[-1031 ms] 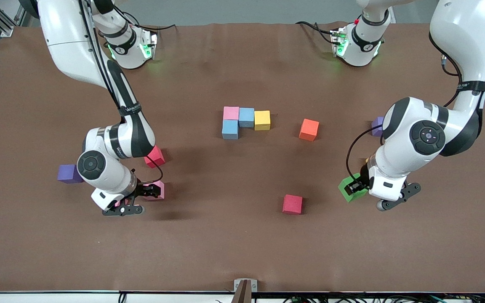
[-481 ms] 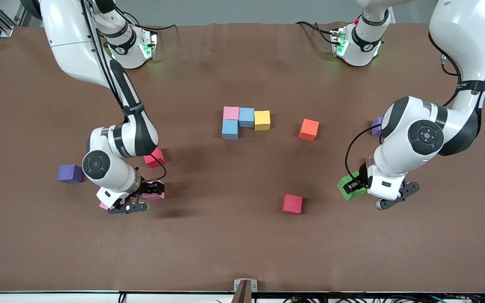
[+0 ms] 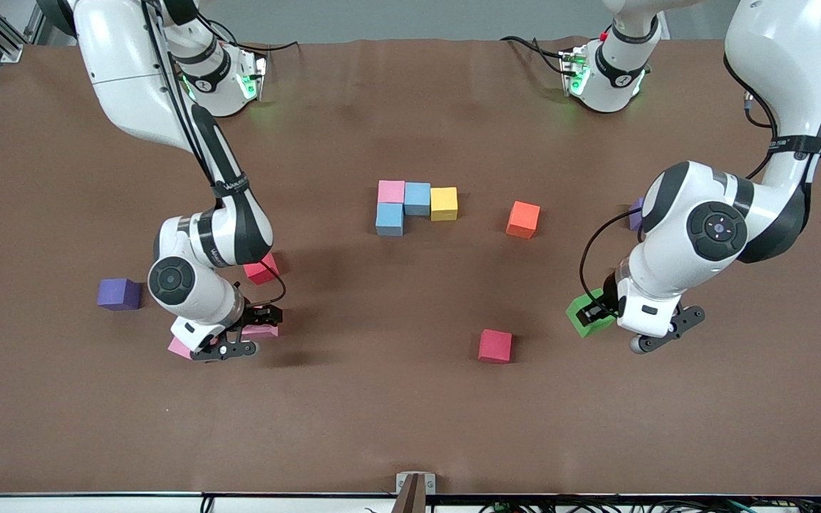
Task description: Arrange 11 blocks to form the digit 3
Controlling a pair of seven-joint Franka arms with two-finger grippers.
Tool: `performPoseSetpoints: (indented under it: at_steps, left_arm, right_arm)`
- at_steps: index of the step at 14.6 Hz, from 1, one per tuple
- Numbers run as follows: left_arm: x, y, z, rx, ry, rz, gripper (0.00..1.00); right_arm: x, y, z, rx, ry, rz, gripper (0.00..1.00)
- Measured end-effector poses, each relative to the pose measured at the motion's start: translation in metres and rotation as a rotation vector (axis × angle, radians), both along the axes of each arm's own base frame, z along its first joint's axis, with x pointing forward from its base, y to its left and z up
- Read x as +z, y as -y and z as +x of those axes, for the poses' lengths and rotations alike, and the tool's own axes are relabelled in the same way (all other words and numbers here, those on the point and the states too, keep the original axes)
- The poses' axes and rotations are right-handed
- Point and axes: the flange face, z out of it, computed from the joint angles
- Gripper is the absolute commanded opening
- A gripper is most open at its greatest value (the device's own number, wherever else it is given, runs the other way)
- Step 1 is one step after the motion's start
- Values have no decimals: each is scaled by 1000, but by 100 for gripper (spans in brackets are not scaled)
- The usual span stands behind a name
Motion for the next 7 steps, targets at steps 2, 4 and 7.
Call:
performPoseSetpoints:
  at_steps: [2,4,7]
  left_arm:
    - [0,1,0,27,-9,-15,29]
    - [0,2,-1,55,-17,-31,29]
    - [0,5,-2,124,-36,-60,29]
  right_arm:
    - [-4,-1,-1,2,-6,-2,100]
    - [-8,-3,-2,5,-11,-3,90]
    - [-11,-6,-4,10,-15,-5,60]
